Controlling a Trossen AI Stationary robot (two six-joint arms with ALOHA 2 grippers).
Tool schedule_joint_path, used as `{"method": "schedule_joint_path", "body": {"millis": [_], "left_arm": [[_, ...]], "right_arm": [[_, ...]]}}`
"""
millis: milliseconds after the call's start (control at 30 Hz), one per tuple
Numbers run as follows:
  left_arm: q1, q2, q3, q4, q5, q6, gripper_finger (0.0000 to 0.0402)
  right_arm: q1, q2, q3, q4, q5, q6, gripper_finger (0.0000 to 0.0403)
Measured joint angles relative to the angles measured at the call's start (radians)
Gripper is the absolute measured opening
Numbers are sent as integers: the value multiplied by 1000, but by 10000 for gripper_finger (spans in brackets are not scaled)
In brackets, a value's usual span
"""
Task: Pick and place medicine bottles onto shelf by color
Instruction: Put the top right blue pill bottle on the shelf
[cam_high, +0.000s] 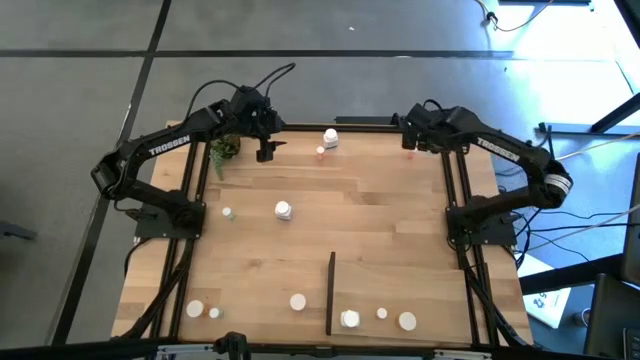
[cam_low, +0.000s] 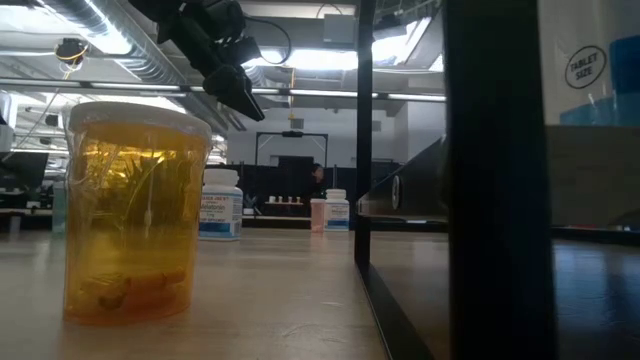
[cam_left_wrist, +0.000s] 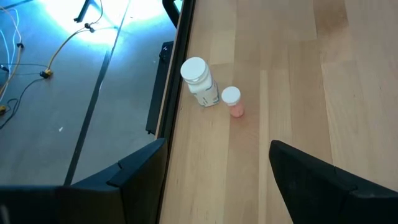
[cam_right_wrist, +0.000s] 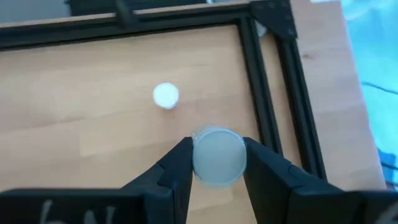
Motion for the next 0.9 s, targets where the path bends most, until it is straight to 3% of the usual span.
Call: {"method": "schedule_joint_path", "body": {"millis": [167,467,900], "left_arm": [[0,0,0,0,0,0,277],[0,0,0,6,0,-4,277],[-1,0,0,60,0,-54,277]], "right_arm": [[62,-49,0,0,-7,-96,125],[187,-67,0,1,-128,-262,125],[378,-69,1,1,-184,-233,124]]}}
